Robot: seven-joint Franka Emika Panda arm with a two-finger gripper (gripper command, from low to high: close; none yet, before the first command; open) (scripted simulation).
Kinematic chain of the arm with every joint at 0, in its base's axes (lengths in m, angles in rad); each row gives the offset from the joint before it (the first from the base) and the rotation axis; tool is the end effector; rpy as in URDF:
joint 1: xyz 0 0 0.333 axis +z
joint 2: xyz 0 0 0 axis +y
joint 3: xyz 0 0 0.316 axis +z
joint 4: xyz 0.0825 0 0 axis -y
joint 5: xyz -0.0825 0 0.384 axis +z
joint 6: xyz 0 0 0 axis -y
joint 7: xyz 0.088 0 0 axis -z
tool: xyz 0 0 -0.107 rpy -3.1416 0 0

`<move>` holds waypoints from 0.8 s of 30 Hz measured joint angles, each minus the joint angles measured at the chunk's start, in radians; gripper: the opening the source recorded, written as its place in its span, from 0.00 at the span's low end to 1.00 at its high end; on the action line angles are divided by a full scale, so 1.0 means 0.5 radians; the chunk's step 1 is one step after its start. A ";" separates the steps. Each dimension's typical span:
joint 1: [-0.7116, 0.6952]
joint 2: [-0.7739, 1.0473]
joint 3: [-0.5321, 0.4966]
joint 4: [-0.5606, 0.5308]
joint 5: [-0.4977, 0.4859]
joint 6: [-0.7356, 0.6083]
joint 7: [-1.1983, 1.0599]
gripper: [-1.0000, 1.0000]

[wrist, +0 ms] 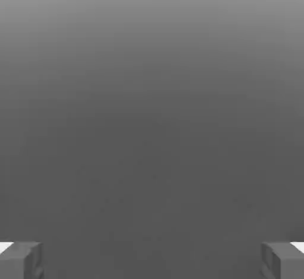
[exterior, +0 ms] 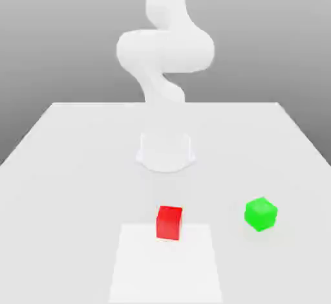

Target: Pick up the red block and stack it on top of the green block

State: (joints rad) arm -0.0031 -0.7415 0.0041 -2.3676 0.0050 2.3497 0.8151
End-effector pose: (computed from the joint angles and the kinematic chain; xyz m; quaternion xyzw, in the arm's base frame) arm 0.3722 0.0010 0.6610 -0.8584 0.3712 -0.3246 0.1412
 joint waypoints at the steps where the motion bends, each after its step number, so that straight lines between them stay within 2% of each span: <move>1: -0.003 0.058 0.005 -0.065 0.005 0.048 0.015 0.50; 16: -0.059 1.011 0.122 -1.064 0.055 0.823 0.270 0.50; 19: -0.076 1.414 0.126 -1.137 -0.002 1.135 0.350 0.50; 23: -0.019 1.743 0.048 -1.113 -0.091 1.411 0.420 0.50; 24: -0.001 1.802 0.029 -1.105 -0.098 1.461 0.426 0.00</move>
State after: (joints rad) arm -0.0036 0.1597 0.0187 -2.9202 -0.0440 3.0804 1.0281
